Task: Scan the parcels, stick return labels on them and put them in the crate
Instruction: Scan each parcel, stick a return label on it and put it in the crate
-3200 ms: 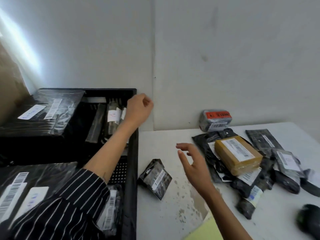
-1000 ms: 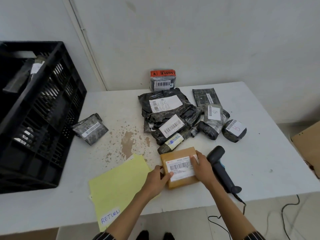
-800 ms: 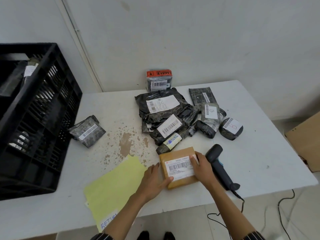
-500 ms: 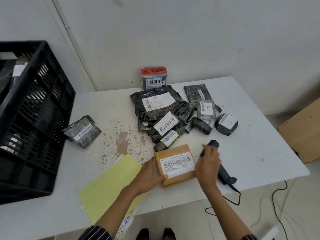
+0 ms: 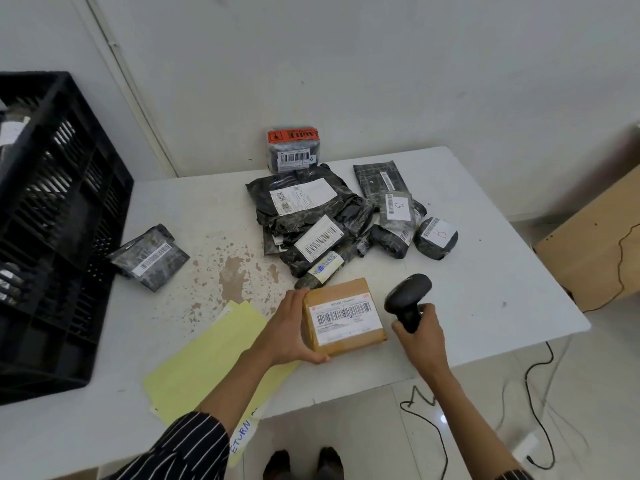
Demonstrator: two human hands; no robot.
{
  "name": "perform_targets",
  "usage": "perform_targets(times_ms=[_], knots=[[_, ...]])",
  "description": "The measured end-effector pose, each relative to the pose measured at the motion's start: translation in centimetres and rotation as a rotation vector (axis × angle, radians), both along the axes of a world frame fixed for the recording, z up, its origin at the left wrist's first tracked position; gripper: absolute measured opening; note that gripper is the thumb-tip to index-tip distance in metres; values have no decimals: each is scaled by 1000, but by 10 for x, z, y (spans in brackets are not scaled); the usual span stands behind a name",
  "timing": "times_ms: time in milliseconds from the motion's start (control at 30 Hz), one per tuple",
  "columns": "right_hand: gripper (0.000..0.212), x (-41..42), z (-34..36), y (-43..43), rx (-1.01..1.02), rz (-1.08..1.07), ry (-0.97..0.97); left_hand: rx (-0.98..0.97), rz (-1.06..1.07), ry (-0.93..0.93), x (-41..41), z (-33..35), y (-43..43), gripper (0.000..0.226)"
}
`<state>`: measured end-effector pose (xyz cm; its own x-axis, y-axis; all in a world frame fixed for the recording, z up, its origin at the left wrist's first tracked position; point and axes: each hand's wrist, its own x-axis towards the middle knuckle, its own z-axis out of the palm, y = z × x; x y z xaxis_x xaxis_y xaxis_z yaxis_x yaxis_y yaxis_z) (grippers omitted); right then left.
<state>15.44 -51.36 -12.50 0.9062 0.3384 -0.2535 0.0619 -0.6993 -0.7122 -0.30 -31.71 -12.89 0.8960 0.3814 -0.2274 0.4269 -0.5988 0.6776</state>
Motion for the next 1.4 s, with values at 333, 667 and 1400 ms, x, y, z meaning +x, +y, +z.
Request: perform_targets(times_ms=[333, 667, 1400], knots=[[21, -77, 58, -16, 337, 31, 303, 210, -9, -144, 22, 13, 10, 130], [10, -108, 75, -16, 376, 135, 365, 251, -36, -84, 25, 16, 13, 130], [12, -109, 81, -15, 364, 170, 325, 249, -28, -77, 26, 12, 13, 131]])
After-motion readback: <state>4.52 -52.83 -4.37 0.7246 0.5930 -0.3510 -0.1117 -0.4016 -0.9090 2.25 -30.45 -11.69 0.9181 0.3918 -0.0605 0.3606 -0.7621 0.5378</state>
